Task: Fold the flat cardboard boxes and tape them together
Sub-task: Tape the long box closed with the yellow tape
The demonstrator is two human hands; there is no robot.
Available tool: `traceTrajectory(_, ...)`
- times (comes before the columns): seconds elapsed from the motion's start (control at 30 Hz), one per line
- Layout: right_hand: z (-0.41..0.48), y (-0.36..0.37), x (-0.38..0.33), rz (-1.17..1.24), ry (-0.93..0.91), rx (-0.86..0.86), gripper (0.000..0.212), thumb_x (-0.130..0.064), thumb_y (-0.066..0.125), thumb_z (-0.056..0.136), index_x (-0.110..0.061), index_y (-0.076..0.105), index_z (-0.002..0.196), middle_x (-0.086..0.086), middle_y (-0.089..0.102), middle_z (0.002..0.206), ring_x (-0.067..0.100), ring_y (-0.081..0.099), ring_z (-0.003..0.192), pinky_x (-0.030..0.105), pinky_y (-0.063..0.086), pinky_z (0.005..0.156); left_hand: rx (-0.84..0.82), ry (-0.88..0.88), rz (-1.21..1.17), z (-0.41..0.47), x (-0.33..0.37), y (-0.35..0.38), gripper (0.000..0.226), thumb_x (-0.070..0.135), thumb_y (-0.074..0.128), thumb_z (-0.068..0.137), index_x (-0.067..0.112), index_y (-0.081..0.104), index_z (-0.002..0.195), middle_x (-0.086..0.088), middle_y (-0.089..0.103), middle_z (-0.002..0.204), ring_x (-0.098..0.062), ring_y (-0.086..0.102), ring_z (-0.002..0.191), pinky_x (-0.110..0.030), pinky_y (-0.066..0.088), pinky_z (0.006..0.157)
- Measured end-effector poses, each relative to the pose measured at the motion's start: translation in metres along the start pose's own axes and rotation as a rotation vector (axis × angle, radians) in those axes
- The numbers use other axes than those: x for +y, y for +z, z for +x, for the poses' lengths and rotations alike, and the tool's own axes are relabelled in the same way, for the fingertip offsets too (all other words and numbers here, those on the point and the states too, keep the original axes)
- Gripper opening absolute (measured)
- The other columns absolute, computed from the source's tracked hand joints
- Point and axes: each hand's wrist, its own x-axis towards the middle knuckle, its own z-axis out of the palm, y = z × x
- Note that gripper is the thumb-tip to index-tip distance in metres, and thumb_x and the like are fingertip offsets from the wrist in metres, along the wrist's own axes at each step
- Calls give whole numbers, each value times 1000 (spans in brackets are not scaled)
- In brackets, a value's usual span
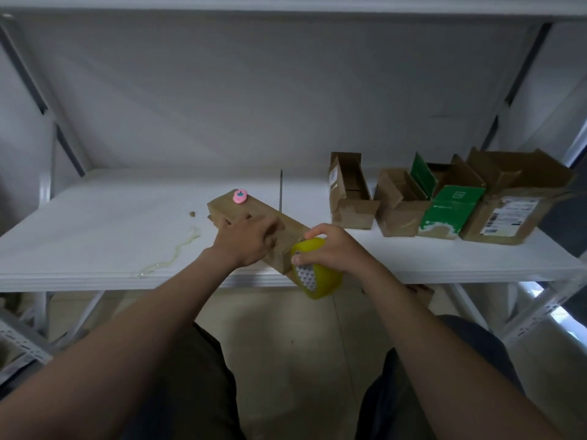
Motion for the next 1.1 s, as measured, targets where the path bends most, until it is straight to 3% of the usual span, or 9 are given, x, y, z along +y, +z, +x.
traceTrajectory(0.1,-10,15,0,235,25,-47,42,-29,87,78,-19,70,115,2,65,110,15,66,91,32,56,79,-137,2,-98,-6,2,-6,35,53,42,99,49,49,133,18,42,147,-23,35,135,-62,34,100)
traceTrajectory(0.2,-22,22,1,374,62,-102,29,-25,76,90,-22,71,118,5,65,109,20,65,89,31,54,72,-150,81,-218,-12,-3,-4,37,58,49,88,49,51,124,15,49,138,-22,45,127,-57,43,100)
traceTrajectory(0.27,-30,25,4,440,82,-152,29,-22,72,93,-21,71,122,6,67,111,23,65,90,34,53,72,-158,131,-298,-17,-2,-1,37,39,61,90,34,56,126,5,54,136,-24,52,120,-44,45,100)
traceTrajectory(0.33,-38,27,8,487,104,-210,31,-20,70,94,-22,69,125,12,68,118,27,67,93,38,55,74,-164,170,-355,-23,4,1,40,18,65,91,22,57,130,-3,53,141,-26,51,128,-31,40,101)
traceTrajectory(0.43,-49,33,14,560,130,-227,34,-16,70,93,-22,68,127,17,67,123,32,70,96,45,58,79,-207,200,-360,-28,10,-2,57,13,66,93,19,49,147,-5,41,155,-21,36,144,-23,28,111)
traceTrajectory(0.57,-58,48,16,548,90,-131,37,-14,73,90,-26,69,125,14,67,121,35,70,103,47,61,80,-279,194,-292,-29,4,-4,69,18,65,97,31,33,156,6,19,167,-19,12,155,-26,15,119)
traceTrajectory(0.77,-59,60,25,597,122,-75,35,-14,75,88,-27,73,121,11,70,118,31,73,98,38,61,68,-258,93,-474,-25,6,7,67,3,48,96,40,40,151,18,19,165,-16,-4,156,-39,7,126)
traceTrajectory(0.9,-56,59,24,598,139,-74,31,-15,76,88,-25,74,117,13,70,117,34,73,96,40,62,67,-225,76,-563,-21,3,14,54,12,42,102,40,48,147,18,22,164,-16,-2,156,-39,6,126)
traceTrajectory(1.1,-55,55,17,558,166,-72,26,-14,73,91,-21,73,116,14,71,113,36,73,97,43,63,71,-151,135,-601,-22,-3,27,51,38,64,97,37,49,146,17,25,163,-16,0,156,-38,12,125)
